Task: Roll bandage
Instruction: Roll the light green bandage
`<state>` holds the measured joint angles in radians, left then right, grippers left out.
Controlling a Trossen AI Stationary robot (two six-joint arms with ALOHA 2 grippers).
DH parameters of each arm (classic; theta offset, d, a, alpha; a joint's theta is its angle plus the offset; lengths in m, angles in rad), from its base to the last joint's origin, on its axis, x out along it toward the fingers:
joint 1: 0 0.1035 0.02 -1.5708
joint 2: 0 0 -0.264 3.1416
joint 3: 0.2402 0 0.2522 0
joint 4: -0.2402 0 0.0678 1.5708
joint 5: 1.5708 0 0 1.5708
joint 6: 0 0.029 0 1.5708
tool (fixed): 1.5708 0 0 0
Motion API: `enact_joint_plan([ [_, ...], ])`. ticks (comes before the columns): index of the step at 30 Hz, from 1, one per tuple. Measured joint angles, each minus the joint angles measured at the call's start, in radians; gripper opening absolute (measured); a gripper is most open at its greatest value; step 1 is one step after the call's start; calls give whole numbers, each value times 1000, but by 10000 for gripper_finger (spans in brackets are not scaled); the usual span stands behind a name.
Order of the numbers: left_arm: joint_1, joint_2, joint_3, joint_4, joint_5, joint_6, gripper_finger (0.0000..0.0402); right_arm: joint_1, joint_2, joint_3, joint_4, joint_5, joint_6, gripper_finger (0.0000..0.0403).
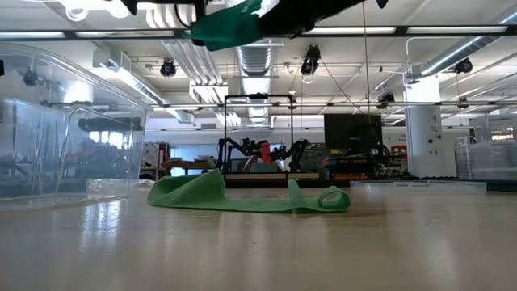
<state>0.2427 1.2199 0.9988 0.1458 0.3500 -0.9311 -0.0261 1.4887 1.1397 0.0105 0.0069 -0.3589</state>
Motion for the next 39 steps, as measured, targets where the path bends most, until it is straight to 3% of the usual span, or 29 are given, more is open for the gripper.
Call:
enact_joint_plan([
  [4,12,-3,0,-78,39,-14,376,0,0,0,0,-67,-6,3],
  [10,43,0,0,-125,260,-19,365,0,5,0,2,-221,6,3],
  [13,49,0,0,-122,399,4,362,0,5,0,10,-333,34,3],
  [16,49,0,0,-123,468,17,361,1,5,1,48,-459,78,3],
  [20,49,0,0,-134,430,48,364,9,5,17,87,-578,114,3],
  [28,50,0,0,-220,392,218,356,29,4,65,84,-698,193,3],
  [33,50,-7,0,-292,366,427,358,29,-1,99,76,-696,290,3],
  [39,35,-55,-17,-301,279,571,368,26,-50,111,70,-688,380,3],
])
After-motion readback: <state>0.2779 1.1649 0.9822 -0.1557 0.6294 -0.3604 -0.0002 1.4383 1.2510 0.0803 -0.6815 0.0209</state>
